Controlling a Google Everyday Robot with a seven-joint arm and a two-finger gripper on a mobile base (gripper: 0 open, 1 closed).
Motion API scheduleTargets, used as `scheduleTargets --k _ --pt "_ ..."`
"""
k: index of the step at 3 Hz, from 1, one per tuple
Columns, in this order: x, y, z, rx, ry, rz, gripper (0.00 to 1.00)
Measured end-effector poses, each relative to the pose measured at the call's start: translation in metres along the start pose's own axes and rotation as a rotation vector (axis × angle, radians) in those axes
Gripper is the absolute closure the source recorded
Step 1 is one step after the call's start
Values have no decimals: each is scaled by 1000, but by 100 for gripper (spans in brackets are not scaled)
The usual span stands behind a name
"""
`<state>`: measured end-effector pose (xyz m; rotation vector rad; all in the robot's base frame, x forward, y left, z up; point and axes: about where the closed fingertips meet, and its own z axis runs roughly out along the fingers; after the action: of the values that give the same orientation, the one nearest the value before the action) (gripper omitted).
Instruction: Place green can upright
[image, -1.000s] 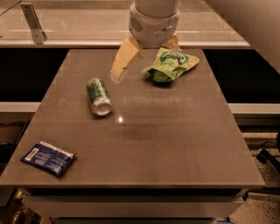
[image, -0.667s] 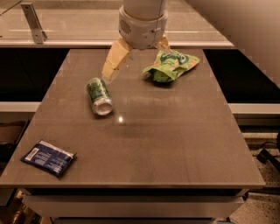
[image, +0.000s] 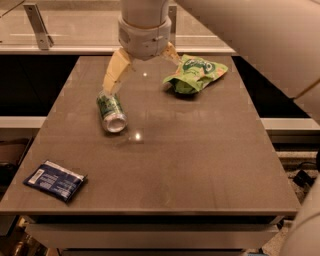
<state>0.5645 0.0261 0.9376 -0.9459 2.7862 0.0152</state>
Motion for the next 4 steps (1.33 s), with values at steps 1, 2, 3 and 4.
scheduleTargets --k 1,2,3,4 --pt "-11 0 12 16 10 63 0" --pt "-18 2 19 30 23 133 0" --pt "-24 6 22 51 40 192 0" --pt "-31 14 26 74 65 249 0"
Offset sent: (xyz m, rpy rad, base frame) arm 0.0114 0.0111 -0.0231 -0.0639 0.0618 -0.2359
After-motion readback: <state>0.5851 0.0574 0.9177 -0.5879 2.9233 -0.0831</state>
